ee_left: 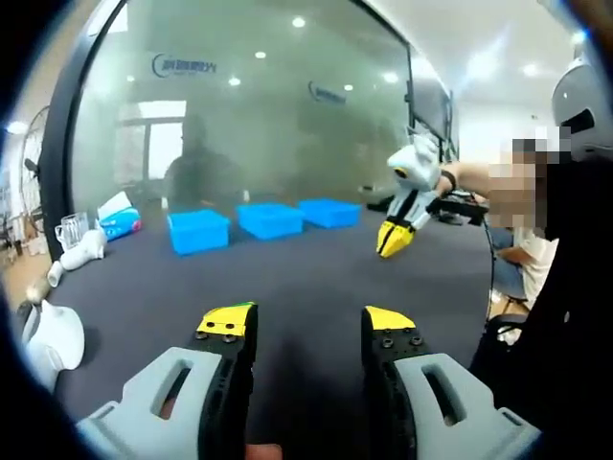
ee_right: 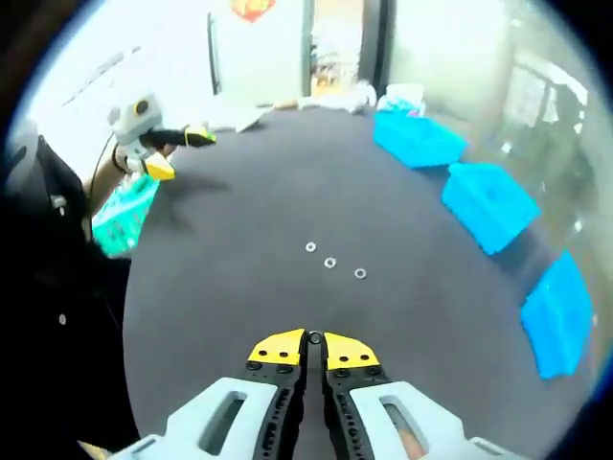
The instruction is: Sort the screws, nuts, and washers into the corresponding bins
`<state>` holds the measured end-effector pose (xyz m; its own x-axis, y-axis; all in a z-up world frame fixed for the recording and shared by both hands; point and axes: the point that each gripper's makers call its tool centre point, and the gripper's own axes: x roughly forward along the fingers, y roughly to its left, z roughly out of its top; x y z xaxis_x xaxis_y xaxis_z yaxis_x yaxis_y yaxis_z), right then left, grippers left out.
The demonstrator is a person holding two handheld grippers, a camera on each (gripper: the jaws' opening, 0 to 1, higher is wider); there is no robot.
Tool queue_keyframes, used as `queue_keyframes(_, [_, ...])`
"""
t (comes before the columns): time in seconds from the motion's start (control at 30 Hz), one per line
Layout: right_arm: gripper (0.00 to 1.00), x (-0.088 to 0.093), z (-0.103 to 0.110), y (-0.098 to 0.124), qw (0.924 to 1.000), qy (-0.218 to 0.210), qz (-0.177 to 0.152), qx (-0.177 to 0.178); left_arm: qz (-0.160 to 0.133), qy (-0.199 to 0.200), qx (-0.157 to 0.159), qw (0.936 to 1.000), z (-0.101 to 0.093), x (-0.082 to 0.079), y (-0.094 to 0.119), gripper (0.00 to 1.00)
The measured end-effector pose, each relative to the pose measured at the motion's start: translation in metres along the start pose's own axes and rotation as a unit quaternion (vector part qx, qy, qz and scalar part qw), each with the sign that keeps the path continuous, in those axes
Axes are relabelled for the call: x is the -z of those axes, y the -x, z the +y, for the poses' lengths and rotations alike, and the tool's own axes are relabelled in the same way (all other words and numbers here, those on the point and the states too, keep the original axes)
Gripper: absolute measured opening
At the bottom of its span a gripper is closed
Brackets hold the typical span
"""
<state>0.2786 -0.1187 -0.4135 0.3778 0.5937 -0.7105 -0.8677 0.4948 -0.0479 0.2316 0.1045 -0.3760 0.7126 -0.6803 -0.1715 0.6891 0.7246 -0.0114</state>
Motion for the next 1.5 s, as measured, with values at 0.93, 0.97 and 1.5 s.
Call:
queue_keyframes(0.93, [0.03,-0.069,-0.036,0.076,0.9408,-0.071,-0.288,0.163,-0.012,-0.002,-0.028,0.9995,0.008,-0.012,0.009,0.42])
queue_keyframes(0.97, [0.03,-0.074,-0.042,0.074,0.9396,-0.073,-0.291,0.165,-0.012,-0.002,-0.029,0.9995,0.009,-0.012,0.009,0.42])
queue_keyframes(1.5, [0.03,-0.143,-0.163,0.027,0.9253,-0.092,-0.294,0.221,-0.017,0.000,-0.049,0.9987,0.021,-0.016,0.012,0.42])
